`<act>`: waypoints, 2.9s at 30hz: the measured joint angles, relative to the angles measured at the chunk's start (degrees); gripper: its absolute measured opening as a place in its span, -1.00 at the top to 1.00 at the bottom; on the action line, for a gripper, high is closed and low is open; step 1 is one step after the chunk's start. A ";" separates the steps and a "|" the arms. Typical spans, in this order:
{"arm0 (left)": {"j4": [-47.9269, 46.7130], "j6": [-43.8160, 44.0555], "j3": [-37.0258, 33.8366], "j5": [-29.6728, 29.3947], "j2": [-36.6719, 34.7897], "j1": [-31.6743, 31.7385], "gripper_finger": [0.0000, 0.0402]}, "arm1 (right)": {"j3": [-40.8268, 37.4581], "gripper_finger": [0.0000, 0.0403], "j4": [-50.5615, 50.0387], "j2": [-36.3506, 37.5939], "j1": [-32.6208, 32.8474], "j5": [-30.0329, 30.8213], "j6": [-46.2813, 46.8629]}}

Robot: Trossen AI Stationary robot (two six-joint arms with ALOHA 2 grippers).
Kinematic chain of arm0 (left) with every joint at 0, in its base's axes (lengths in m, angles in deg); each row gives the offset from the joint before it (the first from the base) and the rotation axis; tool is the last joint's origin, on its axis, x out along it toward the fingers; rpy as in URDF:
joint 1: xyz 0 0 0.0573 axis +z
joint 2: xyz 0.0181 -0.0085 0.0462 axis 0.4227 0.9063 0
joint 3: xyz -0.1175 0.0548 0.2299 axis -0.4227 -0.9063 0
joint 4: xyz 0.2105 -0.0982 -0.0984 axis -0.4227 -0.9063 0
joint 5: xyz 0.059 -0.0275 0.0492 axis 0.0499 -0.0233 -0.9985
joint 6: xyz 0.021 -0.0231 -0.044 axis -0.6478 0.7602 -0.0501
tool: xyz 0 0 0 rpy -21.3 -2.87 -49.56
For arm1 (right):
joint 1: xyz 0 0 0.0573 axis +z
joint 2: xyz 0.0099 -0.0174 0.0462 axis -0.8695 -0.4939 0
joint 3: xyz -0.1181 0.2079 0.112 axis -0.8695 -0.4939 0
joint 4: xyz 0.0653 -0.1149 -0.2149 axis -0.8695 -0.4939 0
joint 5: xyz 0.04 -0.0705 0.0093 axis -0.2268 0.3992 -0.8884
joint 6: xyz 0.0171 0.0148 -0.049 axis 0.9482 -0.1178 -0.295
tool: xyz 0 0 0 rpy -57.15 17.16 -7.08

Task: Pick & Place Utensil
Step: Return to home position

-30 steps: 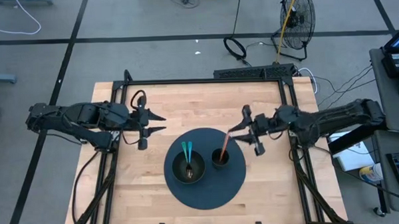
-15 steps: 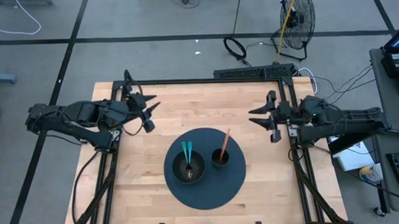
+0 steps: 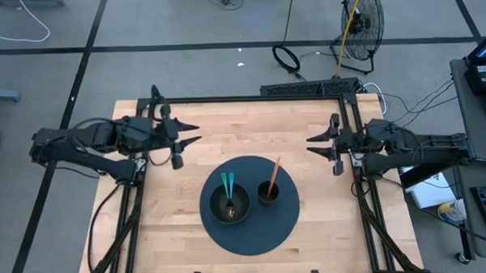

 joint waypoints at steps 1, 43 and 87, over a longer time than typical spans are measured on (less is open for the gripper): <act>0.73 -0.34 -0.13 1.24 -0.47 0.64 0.32 | 0.00 0.45 -0.21 0.25 0.01 0.97 -0.03; 36.56 8.48 -47.41 16.85 -33.67 6.89 0.32 | -25.12 0.48 15.85 10.81 -0.01 3.43 6.15; 50.96 6.91 -60.89 19.40 -33.75 6.12 0.32 | -36.70 0.67 15.18 24.94 -3.47 -1.17 10.62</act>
